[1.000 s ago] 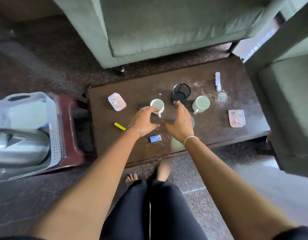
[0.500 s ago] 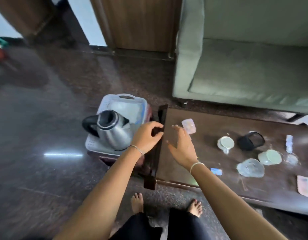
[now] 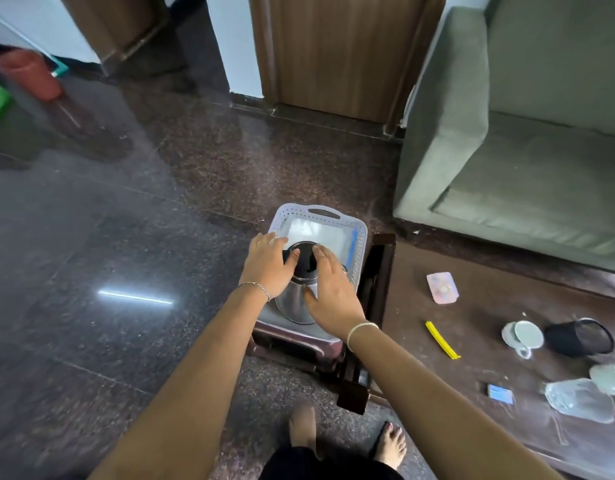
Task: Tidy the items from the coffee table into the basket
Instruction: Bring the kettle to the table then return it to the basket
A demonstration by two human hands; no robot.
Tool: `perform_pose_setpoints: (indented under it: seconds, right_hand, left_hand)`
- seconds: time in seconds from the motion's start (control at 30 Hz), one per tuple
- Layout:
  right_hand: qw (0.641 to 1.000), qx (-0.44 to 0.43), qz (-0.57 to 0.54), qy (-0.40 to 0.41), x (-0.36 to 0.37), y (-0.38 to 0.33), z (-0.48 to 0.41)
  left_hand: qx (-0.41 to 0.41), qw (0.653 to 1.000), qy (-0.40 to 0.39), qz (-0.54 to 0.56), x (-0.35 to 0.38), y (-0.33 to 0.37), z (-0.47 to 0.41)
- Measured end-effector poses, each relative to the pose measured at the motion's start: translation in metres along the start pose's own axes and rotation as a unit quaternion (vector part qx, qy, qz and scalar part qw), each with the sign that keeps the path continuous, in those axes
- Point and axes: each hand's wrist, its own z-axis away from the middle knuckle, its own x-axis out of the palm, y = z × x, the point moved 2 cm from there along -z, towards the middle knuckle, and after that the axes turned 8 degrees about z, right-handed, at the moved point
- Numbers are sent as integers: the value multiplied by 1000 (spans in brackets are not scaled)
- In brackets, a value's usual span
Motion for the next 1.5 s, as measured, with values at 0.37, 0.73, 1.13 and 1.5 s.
perform_pose_setpoints:
  seconds: [0.37, 0.73, 1.13, 1.5]
  right_hand:
    - [983, 38, 176, -36, 46, -9, -55]
    - [979, 82, 188, 15, 48, -4, -67]
    - [984, 66, 153, 69, 16, 15, -35]
    - [970, -5, 194, 150, -59, 18, 8]
  left_hand:
    - [-53, 984, -168, 24, 3, -54, -52]
    - [-28, 985, -129, 112, 14, -57, -66]
    - [41, 996, -11, 77, 21, -4, -30]
    - [100, 987, 84, 94, -8, 79, 13]
